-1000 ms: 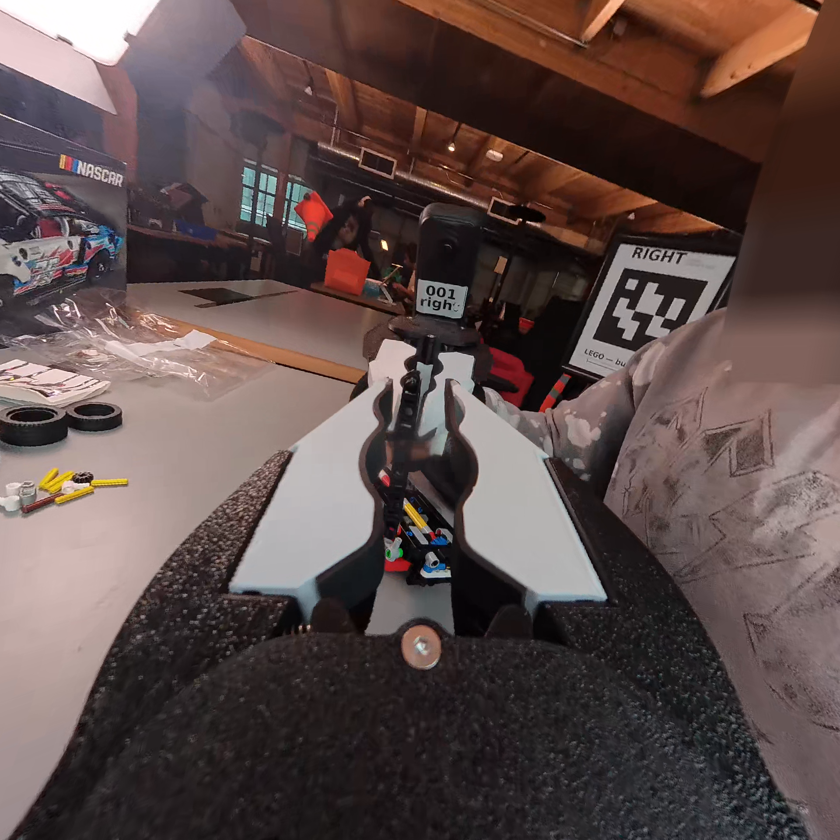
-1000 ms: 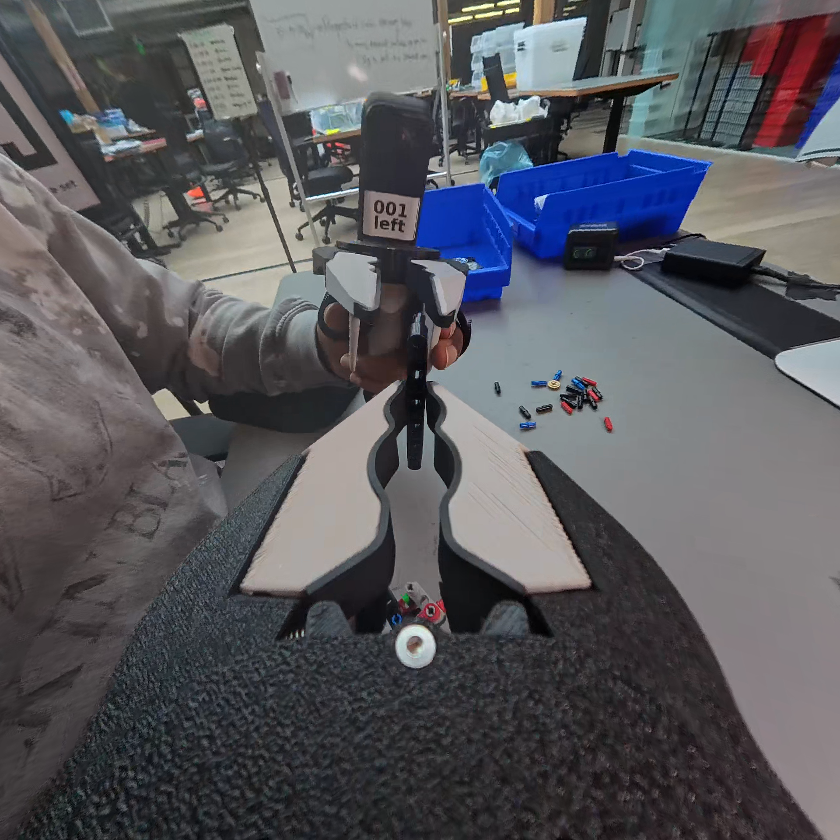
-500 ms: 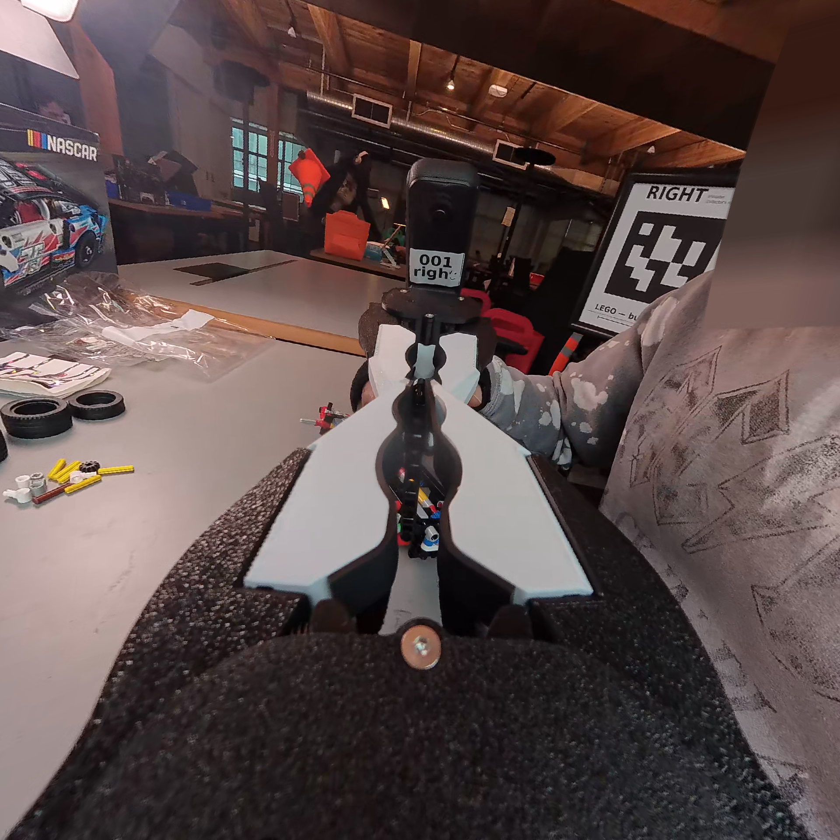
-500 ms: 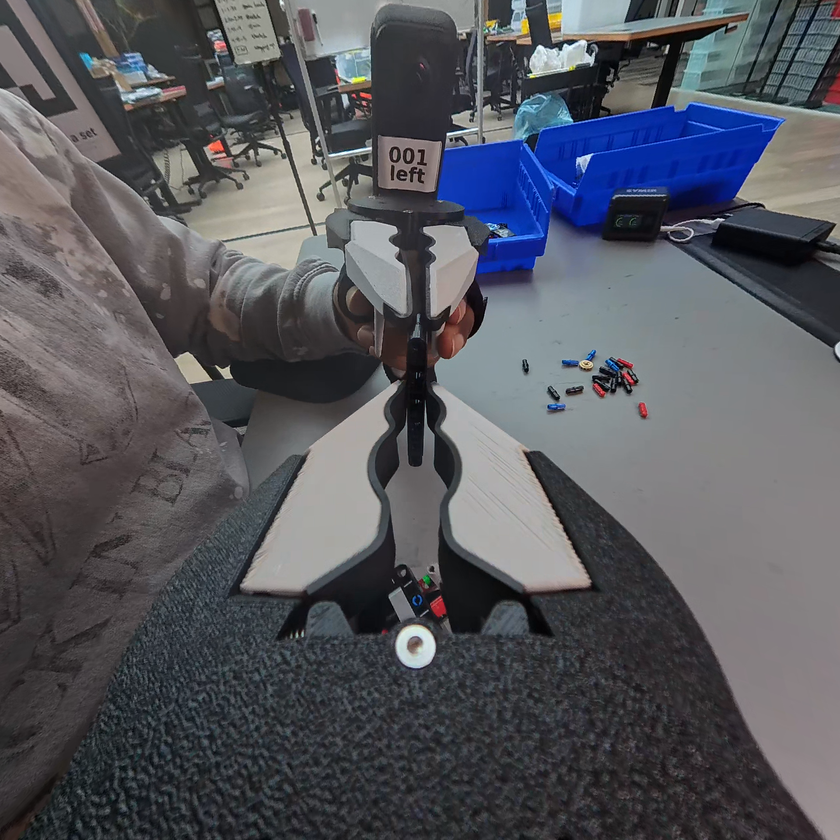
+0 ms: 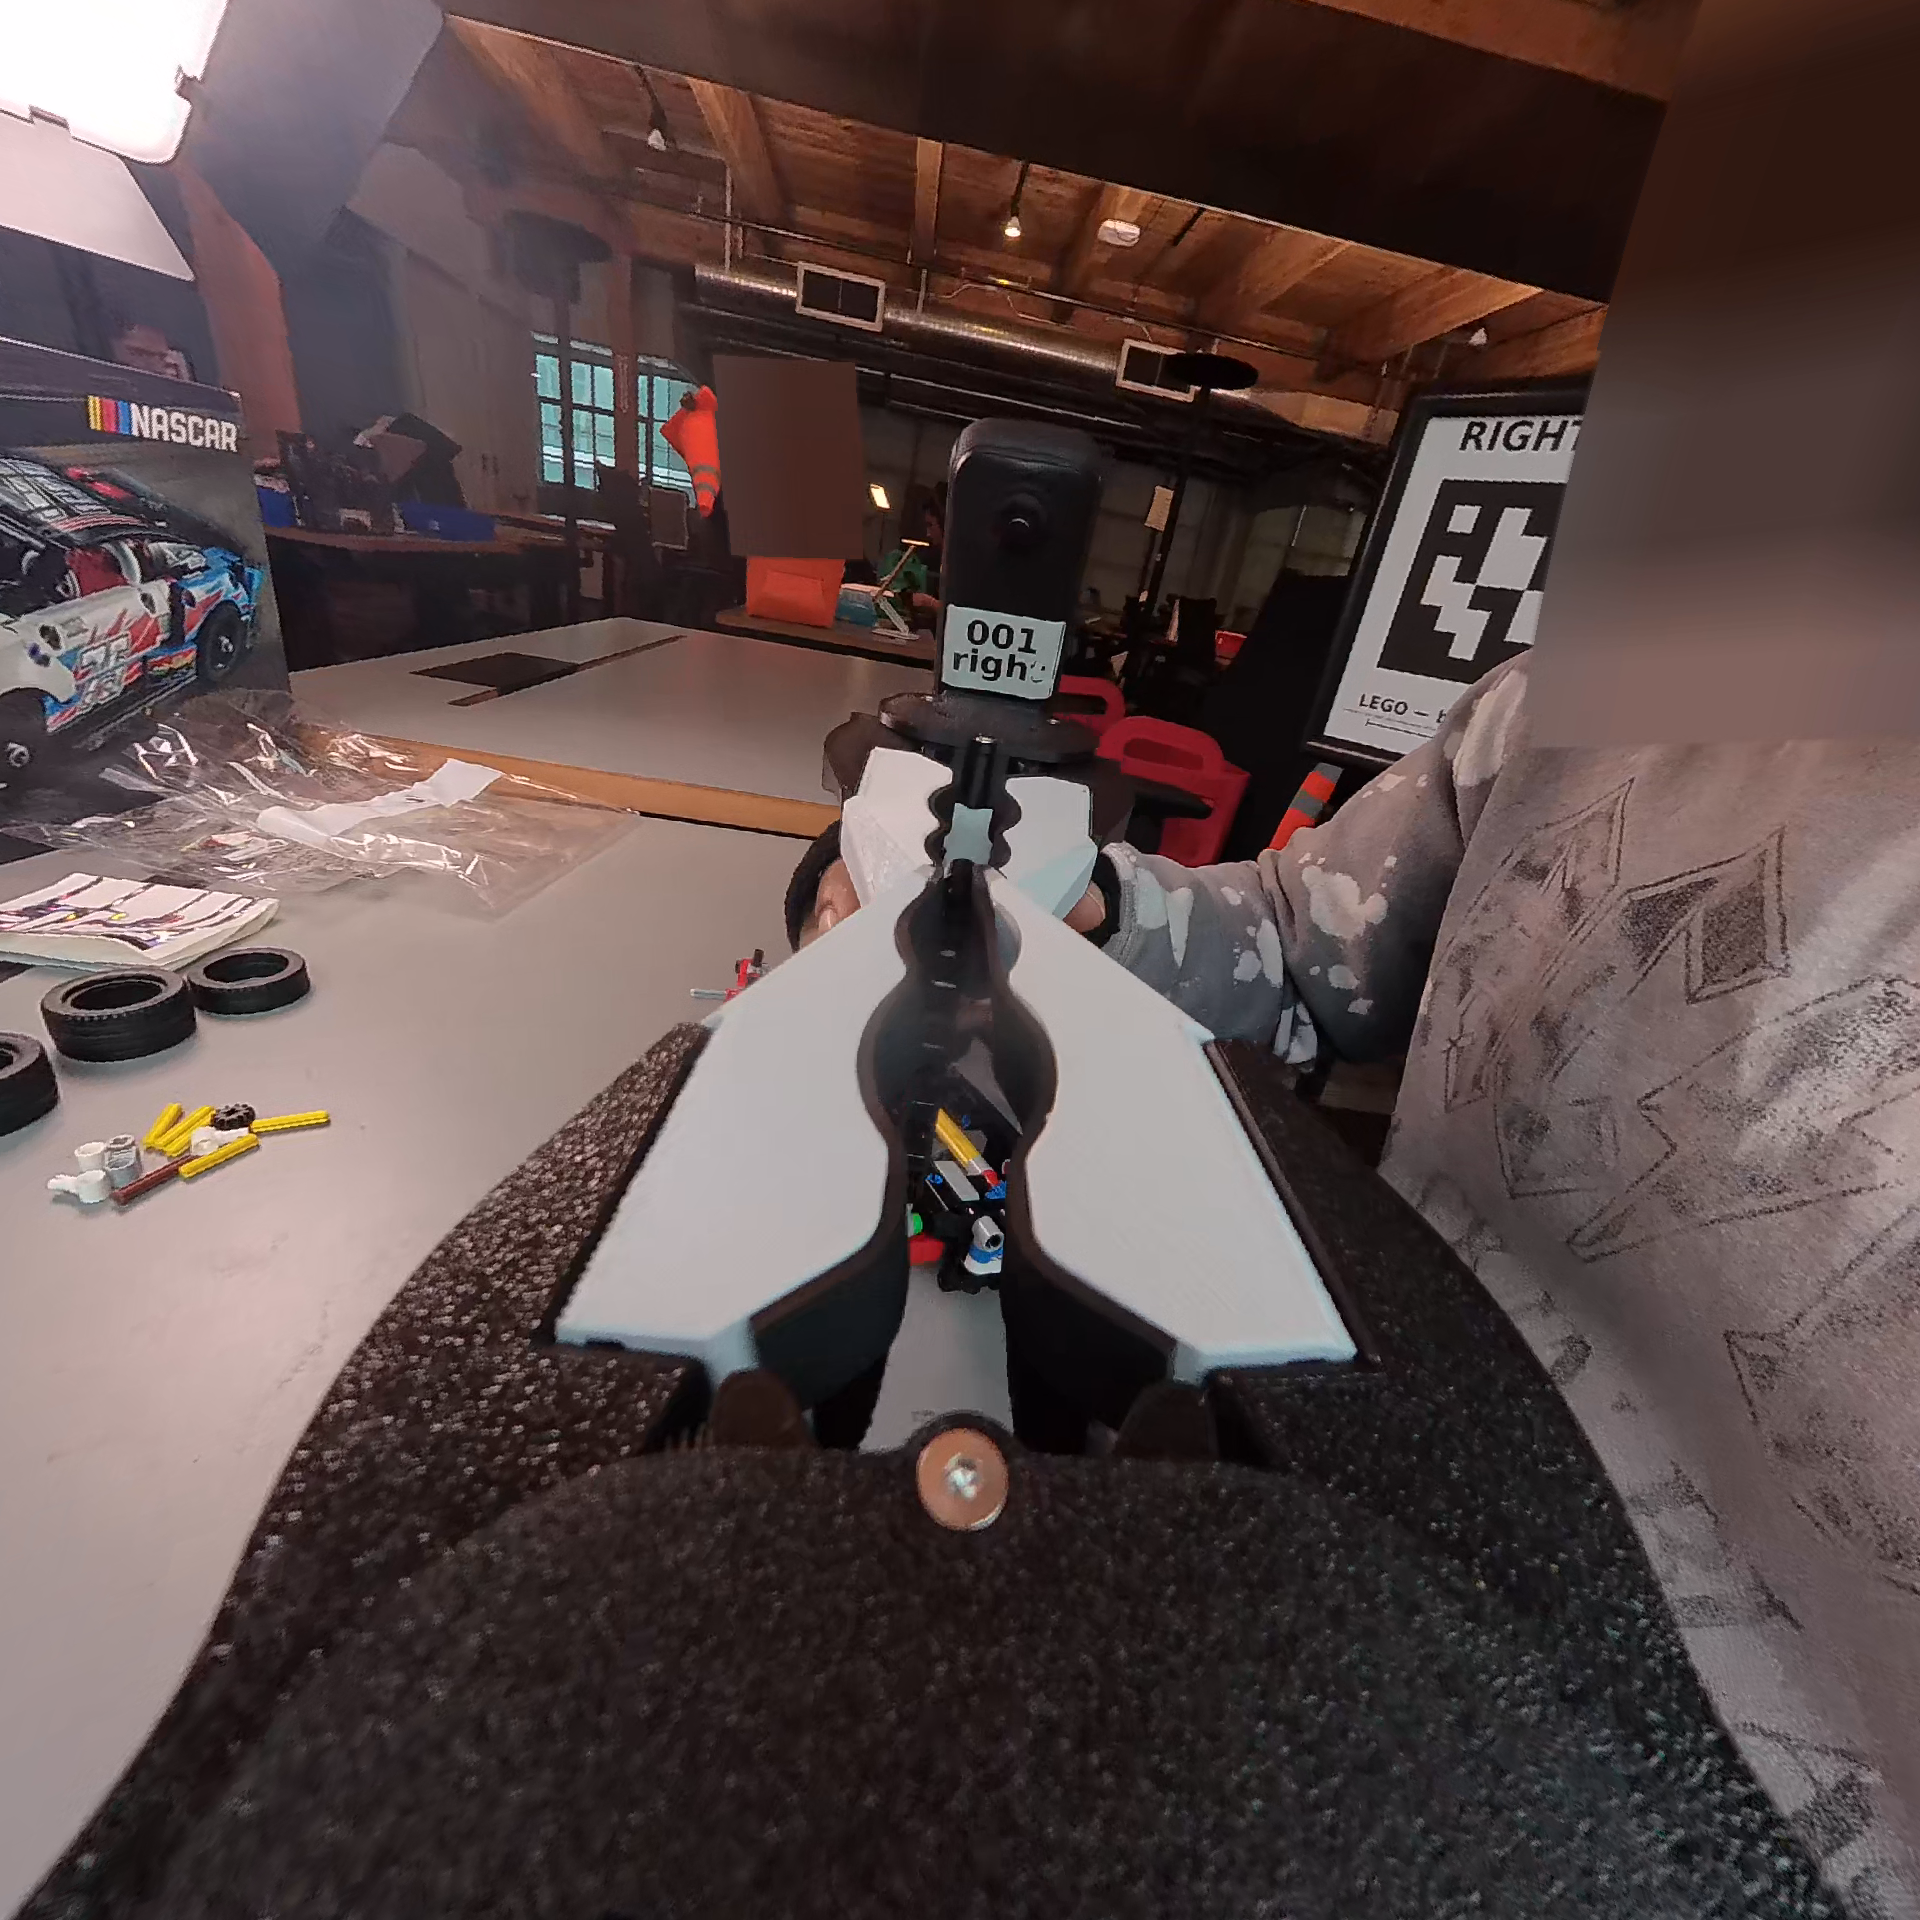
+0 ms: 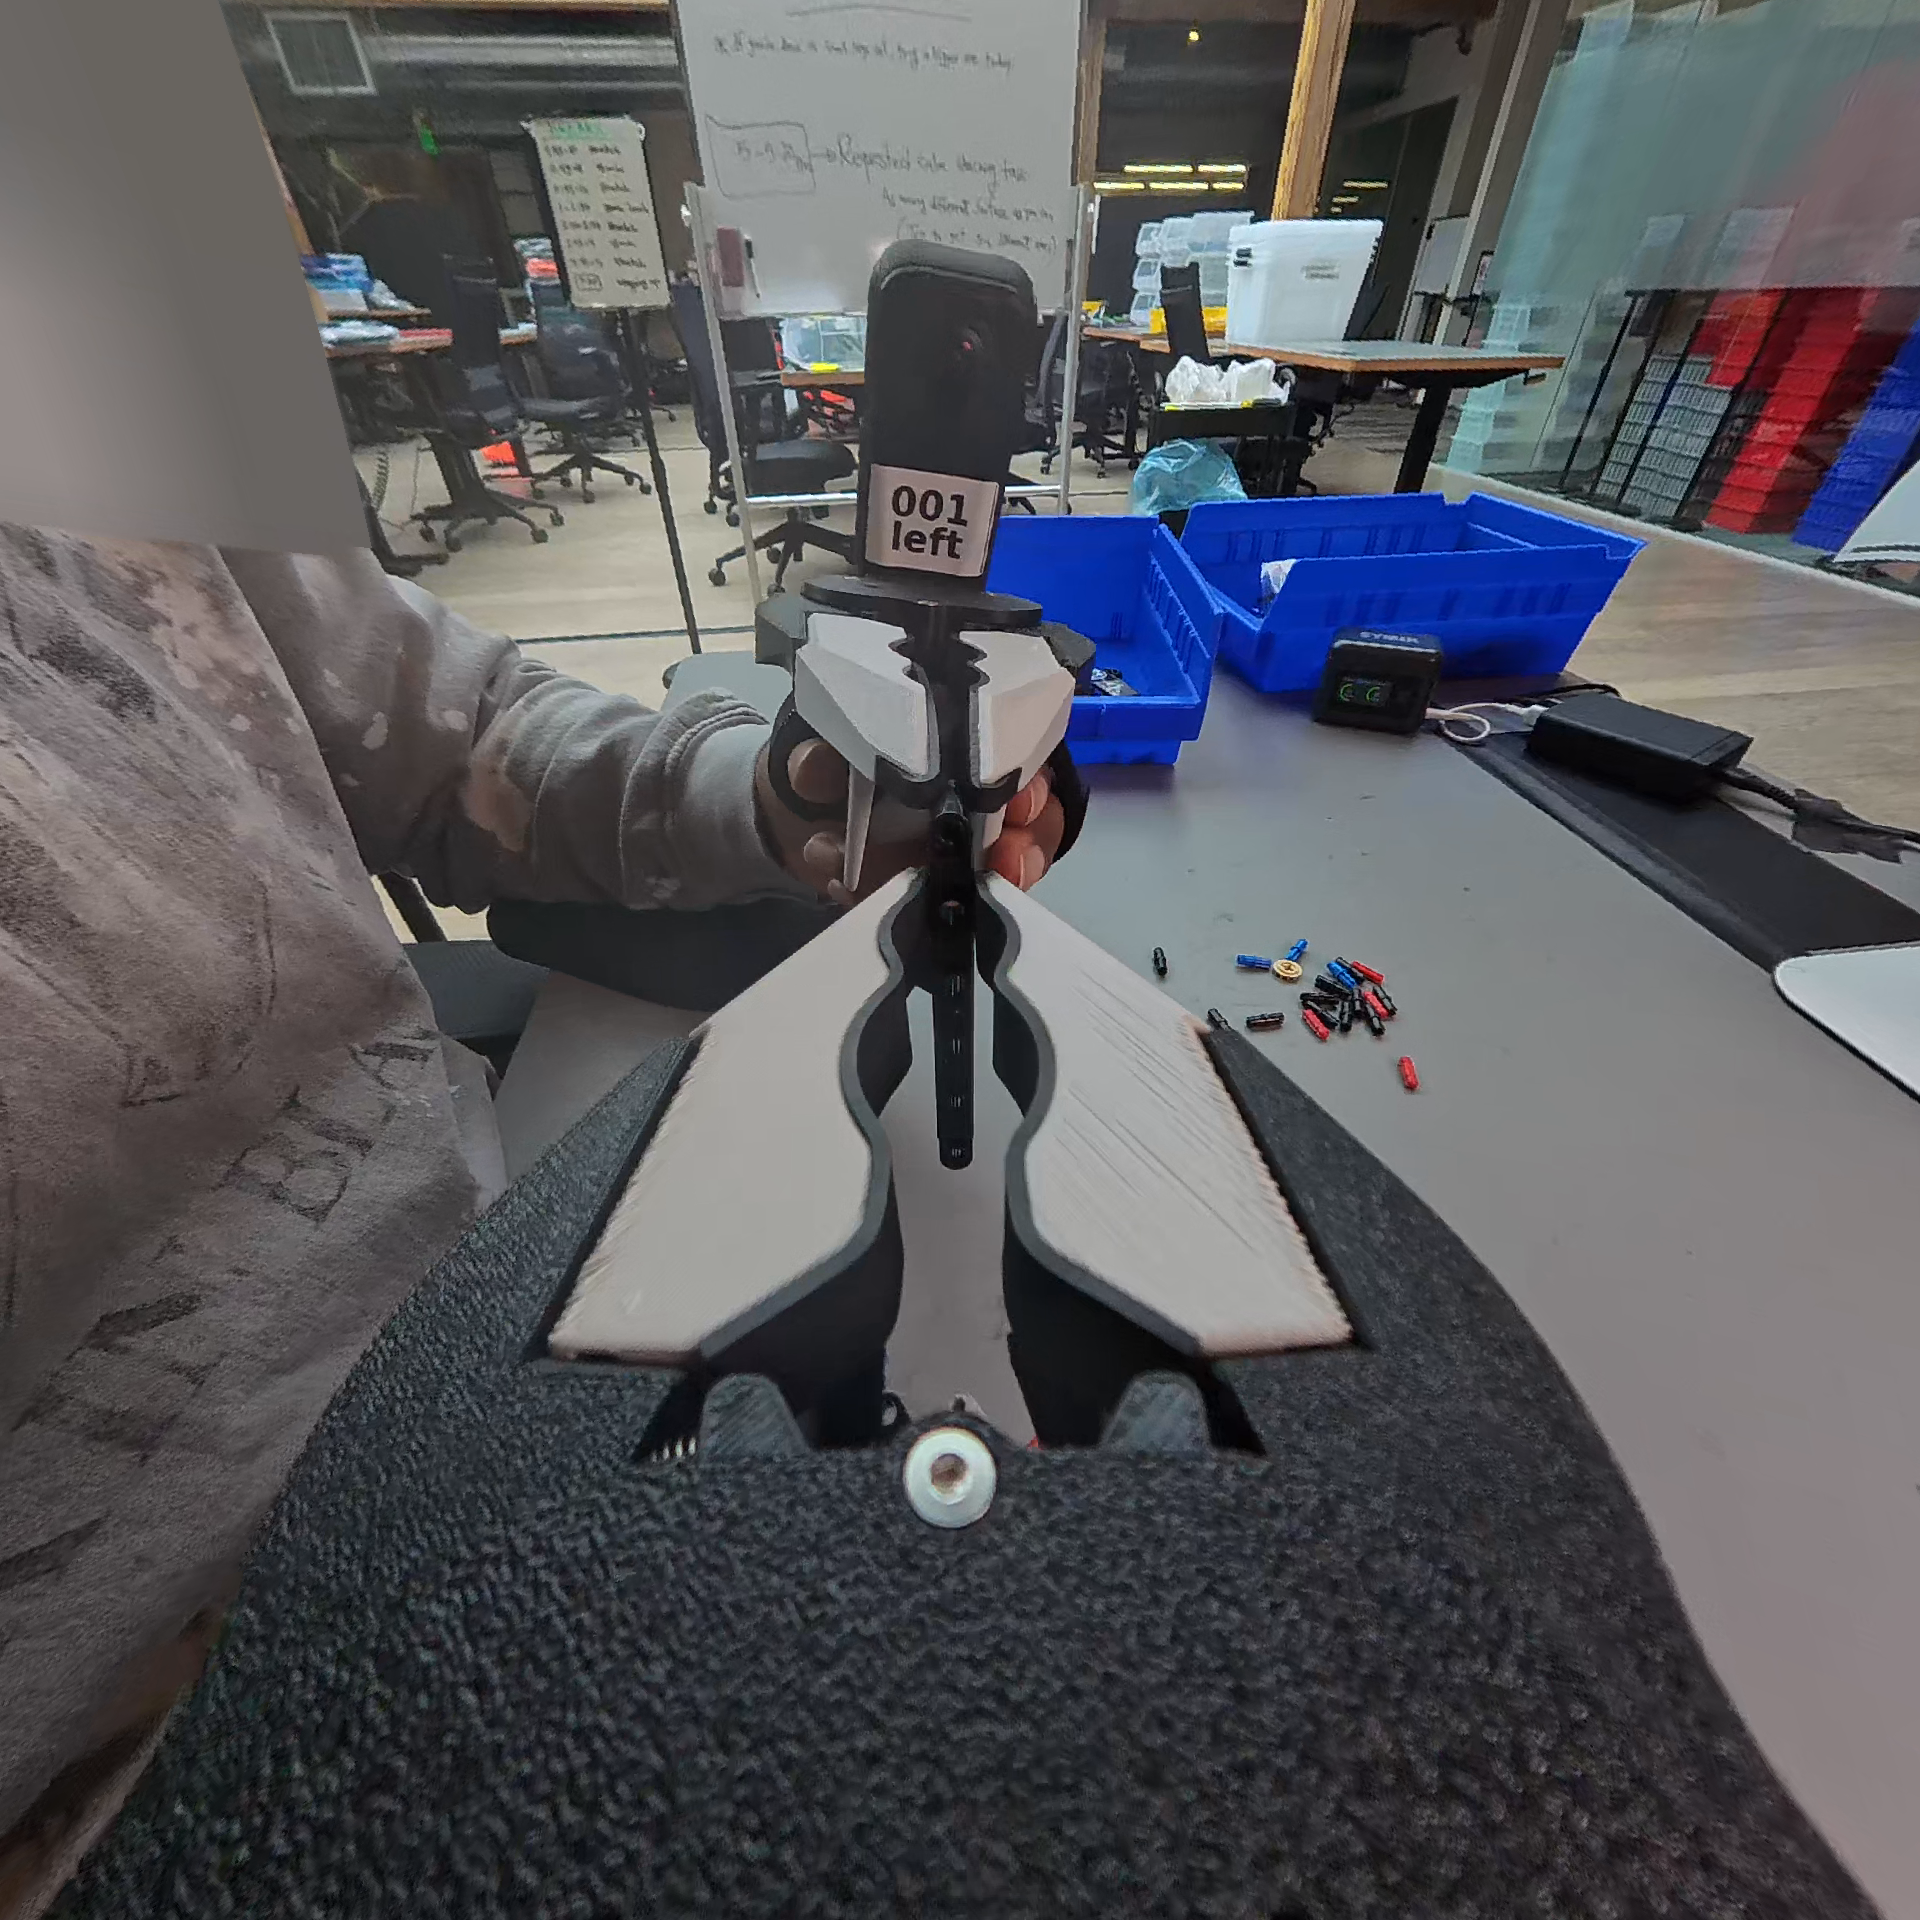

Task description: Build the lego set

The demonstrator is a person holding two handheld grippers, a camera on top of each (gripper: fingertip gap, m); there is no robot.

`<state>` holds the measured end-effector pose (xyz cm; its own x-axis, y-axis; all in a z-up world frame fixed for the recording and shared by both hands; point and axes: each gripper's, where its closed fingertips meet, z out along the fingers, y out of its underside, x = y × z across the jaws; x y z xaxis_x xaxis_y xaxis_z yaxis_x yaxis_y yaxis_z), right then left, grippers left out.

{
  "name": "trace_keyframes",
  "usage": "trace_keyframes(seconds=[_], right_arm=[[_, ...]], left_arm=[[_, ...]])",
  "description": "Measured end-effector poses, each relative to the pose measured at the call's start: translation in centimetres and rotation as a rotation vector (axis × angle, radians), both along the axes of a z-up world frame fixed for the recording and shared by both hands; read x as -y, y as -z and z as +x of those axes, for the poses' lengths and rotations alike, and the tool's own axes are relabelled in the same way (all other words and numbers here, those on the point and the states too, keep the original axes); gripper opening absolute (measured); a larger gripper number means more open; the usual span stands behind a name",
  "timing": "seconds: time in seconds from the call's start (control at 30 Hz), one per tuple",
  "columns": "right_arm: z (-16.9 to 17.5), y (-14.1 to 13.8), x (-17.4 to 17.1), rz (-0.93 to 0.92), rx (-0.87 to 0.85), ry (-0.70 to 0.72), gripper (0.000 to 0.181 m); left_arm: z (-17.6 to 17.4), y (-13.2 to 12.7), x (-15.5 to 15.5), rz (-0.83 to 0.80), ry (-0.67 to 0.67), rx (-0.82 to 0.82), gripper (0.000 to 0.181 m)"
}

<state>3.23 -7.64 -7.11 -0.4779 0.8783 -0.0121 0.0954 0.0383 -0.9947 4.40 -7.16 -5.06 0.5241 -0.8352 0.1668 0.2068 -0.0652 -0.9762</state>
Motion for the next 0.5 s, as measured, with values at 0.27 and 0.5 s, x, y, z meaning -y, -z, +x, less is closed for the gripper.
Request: trace_keyframes(seconds=[0.27,0.5], right_arm=[[0.0,0.0,0.0,-0.022,0.005,0.0,0.007],[0.0,-1.4,-0.3,-0.121,-0.051,-0.022,0.007]], left_arm=[[0.0,0.2,0.0,0.005,-0.015,-0.038,0.004],[-0.7,-0.4,0.2,-0.01,0.0,-0.015,0.0]])
